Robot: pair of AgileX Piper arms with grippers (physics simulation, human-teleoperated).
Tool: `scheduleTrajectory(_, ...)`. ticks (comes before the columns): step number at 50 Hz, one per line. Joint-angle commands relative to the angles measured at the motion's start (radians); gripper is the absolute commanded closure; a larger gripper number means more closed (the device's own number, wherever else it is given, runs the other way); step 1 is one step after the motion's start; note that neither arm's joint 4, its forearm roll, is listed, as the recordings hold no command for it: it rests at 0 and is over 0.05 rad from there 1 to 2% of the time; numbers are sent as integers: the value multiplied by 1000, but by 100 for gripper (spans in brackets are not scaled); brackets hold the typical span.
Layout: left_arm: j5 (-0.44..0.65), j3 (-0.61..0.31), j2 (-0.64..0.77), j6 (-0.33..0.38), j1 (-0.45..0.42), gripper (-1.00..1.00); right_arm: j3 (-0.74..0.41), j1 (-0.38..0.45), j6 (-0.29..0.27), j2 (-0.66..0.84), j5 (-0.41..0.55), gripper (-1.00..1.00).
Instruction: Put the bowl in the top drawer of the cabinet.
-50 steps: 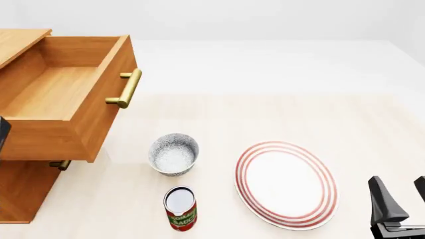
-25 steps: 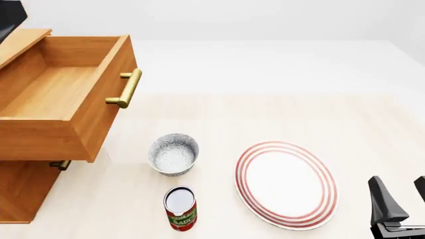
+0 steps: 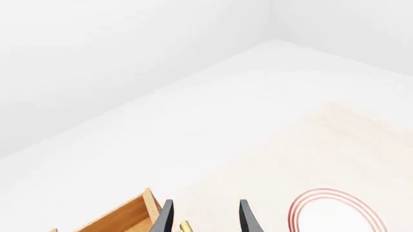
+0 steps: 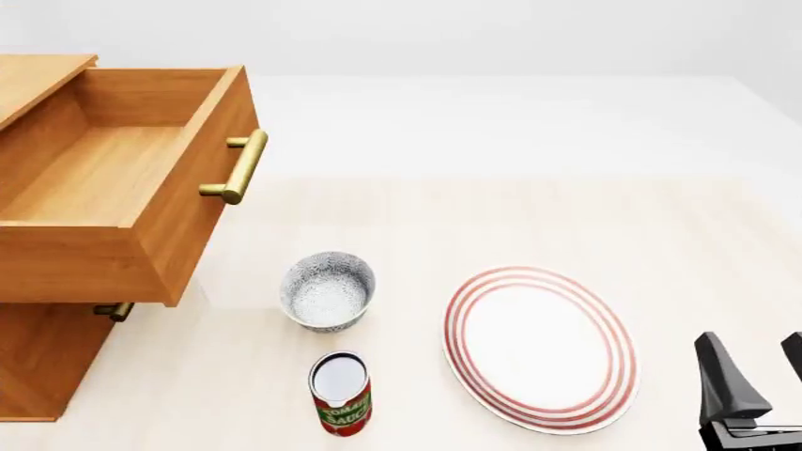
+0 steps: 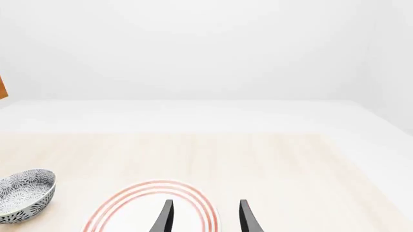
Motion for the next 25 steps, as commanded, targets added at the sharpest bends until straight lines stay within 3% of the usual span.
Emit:
scheduleTrajectory(1,104,-175,179,-5,-61,-100,0,0,0,0,0,-100)
scheduleTrajectory(6,96,-182,231,-50,-63,-100,0,0,0,0,0,-100)
scheduleTrajectory(14,35,-96,239,-26,-83,-100,0,0,0,0,0,-100)
scheduleTrajectory(25,29,-34,264,-73,-93,-100,0,0,0,0,0,-100)
